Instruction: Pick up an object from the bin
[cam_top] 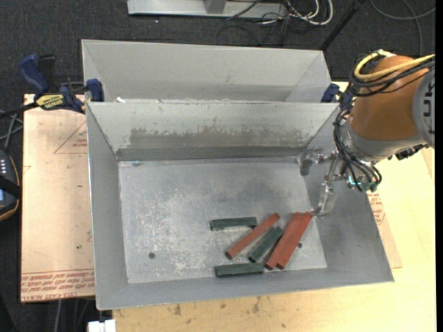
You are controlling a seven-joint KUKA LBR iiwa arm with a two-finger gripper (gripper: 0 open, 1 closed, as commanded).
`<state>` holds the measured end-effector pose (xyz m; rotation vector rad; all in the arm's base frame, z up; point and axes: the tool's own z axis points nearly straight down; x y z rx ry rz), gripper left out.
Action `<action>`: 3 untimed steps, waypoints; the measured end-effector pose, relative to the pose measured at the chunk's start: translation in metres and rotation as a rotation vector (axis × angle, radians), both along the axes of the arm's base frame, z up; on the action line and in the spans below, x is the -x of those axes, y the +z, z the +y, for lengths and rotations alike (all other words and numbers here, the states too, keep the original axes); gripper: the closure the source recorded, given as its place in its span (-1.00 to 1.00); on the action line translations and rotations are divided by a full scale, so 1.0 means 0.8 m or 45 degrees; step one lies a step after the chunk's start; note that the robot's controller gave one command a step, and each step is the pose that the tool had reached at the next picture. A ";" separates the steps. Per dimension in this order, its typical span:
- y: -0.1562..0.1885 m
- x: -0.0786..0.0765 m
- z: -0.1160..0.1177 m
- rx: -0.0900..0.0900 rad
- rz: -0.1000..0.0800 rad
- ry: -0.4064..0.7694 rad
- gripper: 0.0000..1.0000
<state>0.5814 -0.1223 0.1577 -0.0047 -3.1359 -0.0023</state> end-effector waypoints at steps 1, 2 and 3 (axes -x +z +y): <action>0.005 -0.002 0.000 0.002 -0.009 0.003 -1.00; -0.064 0.034 0.021 0.003 -0.015 0.037 -1.00; -0.111 0.033 0.013 -0.002 -0.004 0.132 -1.00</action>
Offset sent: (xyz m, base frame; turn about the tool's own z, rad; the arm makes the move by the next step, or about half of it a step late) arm -0.0476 0.0280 -0.0877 -0.0496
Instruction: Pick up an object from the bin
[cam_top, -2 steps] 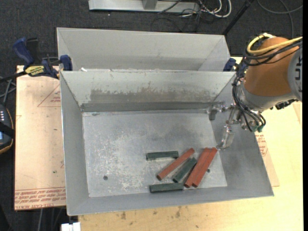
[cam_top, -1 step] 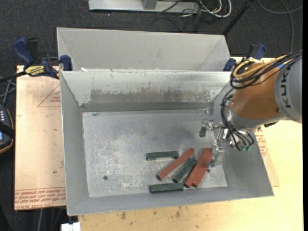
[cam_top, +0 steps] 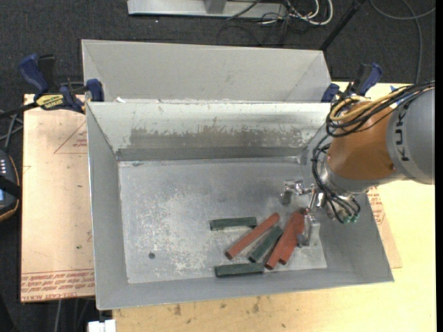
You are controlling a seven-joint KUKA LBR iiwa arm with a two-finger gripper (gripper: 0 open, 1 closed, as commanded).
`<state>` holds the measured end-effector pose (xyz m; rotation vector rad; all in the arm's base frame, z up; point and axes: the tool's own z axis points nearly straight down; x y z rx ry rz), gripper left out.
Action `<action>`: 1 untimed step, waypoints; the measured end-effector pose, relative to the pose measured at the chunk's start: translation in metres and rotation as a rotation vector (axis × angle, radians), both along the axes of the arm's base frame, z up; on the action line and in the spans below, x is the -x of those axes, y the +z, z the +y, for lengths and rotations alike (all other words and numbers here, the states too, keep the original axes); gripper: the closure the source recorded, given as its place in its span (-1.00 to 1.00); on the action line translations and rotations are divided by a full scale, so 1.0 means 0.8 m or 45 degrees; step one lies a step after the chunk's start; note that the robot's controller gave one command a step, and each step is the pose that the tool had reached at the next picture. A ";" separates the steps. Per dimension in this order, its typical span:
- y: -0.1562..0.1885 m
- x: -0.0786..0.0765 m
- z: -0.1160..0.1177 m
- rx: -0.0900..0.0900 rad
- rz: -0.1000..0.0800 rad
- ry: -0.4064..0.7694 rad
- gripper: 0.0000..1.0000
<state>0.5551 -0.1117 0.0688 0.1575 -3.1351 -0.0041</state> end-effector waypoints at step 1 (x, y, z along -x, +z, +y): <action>0.011 0.008 0.058 0.004 -0.007 0.402 1.00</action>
Offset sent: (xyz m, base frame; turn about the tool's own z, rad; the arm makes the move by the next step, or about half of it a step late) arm 0.0000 0.0000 0.0000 0.0000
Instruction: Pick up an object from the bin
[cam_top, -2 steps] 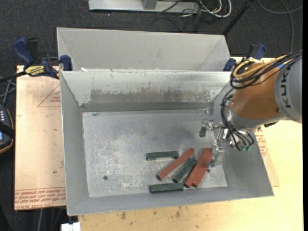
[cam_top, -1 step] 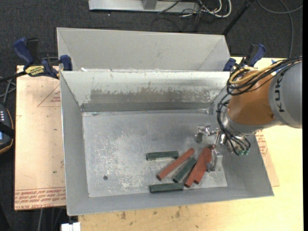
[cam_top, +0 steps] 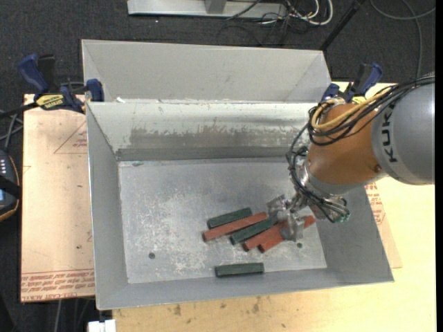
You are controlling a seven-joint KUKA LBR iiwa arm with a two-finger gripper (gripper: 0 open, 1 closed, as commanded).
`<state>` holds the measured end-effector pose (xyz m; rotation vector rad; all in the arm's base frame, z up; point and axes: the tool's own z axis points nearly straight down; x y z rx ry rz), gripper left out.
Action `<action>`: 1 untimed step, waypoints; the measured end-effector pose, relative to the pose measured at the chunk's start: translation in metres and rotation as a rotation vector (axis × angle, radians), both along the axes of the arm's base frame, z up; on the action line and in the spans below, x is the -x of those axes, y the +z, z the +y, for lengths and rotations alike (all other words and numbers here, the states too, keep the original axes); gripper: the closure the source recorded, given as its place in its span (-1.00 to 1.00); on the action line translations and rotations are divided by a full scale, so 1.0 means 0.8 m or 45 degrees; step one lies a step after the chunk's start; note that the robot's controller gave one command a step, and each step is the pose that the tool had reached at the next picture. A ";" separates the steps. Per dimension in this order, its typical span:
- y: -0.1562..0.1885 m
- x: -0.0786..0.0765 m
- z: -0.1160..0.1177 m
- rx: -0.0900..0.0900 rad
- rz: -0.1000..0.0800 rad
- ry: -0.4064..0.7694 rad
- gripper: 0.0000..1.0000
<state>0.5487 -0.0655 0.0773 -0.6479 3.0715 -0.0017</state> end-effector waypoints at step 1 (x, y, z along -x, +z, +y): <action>0.000 0.000 0.000 0.000 0.000 0.000 1.00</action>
Offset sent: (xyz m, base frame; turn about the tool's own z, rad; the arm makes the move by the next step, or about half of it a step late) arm -0.0464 0.0574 -0.0073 -0.2272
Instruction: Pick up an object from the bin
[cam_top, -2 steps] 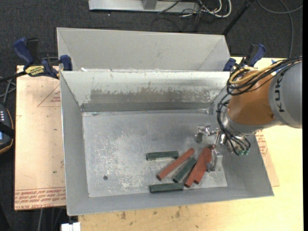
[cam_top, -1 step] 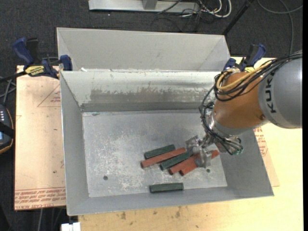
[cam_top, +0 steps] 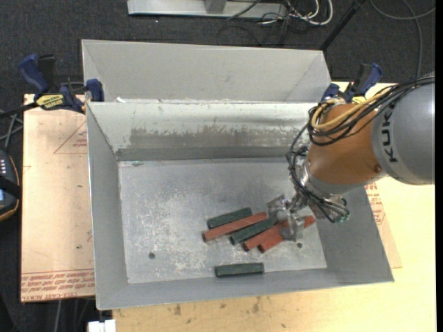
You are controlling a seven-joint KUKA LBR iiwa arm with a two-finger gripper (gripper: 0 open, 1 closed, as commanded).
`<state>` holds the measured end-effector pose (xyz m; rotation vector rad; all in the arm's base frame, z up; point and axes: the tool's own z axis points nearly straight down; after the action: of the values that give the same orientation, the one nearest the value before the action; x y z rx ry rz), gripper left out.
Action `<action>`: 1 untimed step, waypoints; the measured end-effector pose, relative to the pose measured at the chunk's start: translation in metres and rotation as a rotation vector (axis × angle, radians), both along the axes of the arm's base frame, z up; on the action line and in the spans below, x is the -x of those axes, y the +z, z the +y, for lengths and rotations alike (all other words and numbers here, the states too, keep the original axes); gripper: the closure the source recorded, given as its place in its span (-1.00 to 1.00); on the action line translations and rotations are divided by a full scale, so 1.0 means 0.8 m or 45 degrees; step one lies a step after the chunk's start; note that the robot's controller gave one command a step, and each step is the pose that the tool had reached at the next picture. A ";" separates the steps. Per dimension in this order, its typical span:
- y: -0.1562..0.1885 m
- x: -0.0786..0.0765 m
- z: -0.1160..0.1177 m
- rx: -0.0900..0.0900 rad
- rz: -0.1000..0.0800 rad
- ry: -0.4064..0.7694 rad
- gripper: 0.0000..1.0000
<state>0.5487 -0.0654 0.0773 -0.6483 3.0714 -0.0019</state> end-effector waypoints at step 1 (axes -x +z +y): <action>0.001 0.030 0.039 0.011 -0.027 0.180 1.00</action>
Offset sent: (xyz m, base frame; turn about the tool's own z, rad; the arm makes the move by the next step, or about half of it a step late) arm 0.0682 0.0806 -0.0073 -0.1459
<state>0.5250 -0.0342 0.0785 -0.8582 2.9998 -0.0217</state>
